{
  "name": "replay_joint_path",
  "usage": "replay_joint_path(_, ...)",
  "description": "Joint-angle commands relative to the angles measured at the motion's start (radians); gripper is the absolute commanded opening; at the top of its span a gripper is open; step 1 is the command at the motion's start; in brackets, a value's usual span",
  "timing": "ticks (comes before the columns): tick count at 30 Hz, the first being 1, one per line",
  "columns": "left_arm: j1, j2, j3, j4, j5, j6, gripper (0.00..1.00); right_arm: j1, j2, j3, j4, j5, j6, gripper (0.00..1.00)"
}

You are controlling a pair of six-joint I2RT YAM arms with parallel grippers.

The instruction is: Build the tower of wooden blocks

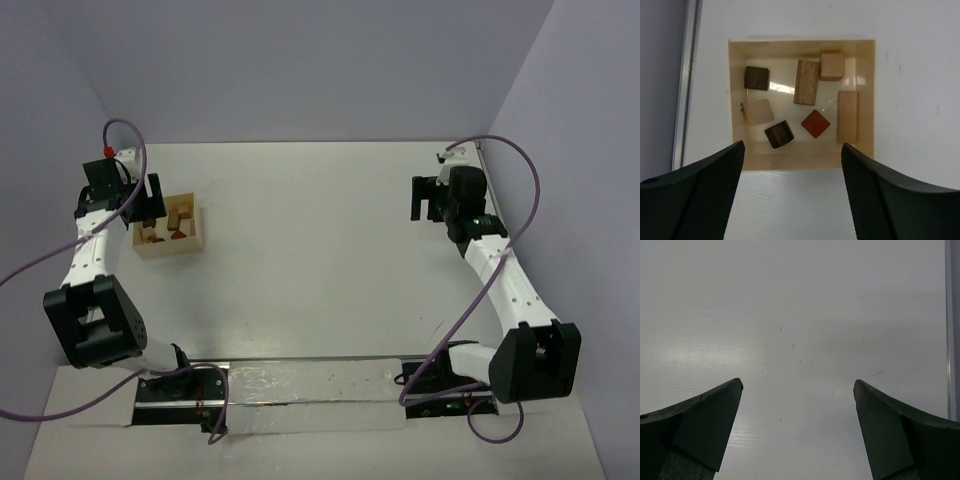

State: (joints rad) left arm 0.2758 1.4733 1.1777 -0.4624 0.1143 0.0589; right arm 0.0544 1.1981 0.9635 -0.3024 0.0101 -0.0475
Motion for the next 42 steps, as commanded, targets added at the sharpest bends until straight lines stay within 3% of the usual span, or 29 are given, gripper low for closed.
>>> replay_joint_path(1,0.046,0.092,0.103,-0.061,-0.045,-0.019,0.77,0.004,0.114,0.131,-0.102,-0.004,-0.003,1.0)
replay_joint_path(11,0.087,0.269,0.21,-0.071,-0.066,-0.001,0.71,0.053,0.253,0.201,-0.141,-0.038,-0.004,1.0)
replay_joint_path(19,0.115,0.412,0.255,-0.073,-0.088,-0.022,0.56,0.074,0.29,0.21,-0.132,-0.041,0.015,1.0)
replay_joint_path(27,0.12,0.477,0.252,-0.043,-0.094,-0.015,0.48,0.087,0.306,0.226,-0.115,-0.032,0.023,1.0)
replay_joint_path(37,0.117,0.475,0.339,-0.069,-0.06,-0.027,0.03,0.099,0.263,0.221,-0.123,-0.037,0.029,1.0)
replay_joint_path(42,0.086,0.409,0.367,-0.08,-0.045,-0.025,0.0,0.099,0.204,0.202,-0.133,-0.022,0.016,1.0)
